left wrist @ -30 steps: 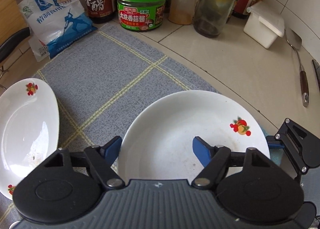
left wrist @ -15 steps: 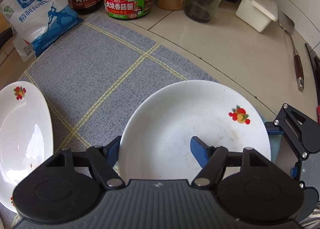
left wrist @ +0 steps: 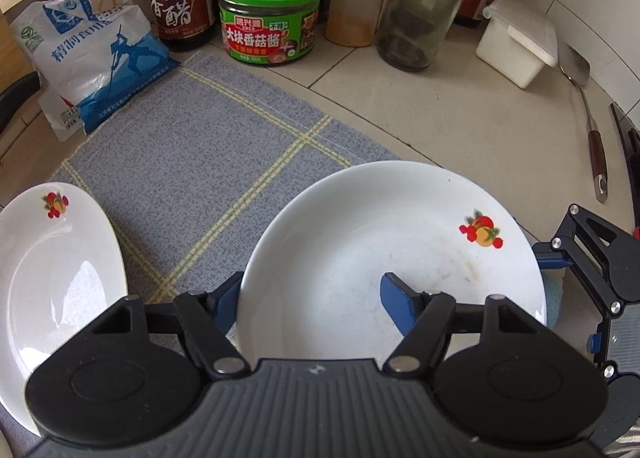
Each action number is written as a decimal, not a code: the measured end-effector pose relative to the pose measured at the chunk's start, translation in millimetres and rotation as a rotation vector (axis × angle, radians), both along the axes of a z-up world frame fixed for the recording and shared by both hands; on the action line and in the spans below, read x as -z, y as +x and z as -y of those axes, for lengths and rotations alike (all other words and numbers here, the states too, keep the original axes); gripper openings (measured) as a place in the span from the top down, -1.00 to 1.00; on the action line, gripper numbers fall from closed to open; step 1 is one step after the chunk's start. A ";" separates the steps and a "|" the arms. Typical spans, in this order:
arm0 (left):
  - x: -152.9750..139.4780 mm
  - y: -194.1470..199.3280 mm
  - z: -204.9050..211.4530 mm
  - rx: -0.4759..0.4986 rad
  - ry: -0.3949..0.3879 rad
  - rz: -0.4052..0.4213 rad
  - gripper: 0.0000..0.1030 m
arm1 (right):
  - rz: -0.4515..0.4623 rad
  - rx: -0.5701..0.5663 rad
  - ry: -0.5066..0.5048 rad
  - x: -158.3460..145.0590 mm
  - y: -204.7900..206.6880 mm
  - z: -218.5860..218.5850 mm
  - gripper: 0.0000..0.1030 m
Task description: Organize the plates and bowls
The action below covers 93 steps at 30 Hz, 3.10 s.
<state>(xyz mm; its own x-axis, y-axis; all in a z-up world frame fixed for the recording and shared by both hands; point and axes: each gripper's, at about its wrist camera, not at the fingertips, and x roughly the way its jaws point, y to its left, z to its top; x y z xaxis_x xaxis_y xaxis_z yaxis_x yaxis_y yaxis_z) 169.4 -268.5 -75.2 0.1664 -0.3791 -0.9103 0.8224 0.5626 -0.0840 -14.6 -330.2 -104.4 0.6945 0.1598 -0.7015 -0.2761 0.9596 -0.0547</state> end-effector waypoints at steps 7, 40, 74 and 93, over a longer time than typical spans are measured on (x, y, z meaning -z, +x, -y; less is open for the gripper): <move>2.7 16.4 7.5 -0.013 -0.030 0.031 -0.38 | -0.004 -0.004 -0.028 0.0 21.0 9.0 -1.00; -2.6 35.2 6.6 -0.092 -0.075 0.121 -0.66 | -0.042 0.066 0.007 6.9 44.8 26.7 -1.00; -34.9 -164.3 -261.9 -0.562 -0.128 0.336 -0.84 | -0.056 -0.129 0.001 -20.2 5.1 -132.7 -1.00; 23.7 -175.5 -292.2 -0.502 -0.056 0.331 -0.84 | -0.115 -0.199 -0.024 -22.2 37.5 -193.7 -1.00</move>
<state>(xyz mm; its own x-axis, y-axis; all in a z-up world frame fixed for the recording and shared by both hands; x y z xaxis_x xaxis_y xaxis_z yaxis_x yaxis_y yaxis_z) -6.1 23.7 -98.9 0.6089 -0.2268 -0.7601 0.4448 0.8910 0.0904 22.9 -136.5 -82.3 0.5662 0.2681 -0.7795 -0.4656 0.8843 -0.0340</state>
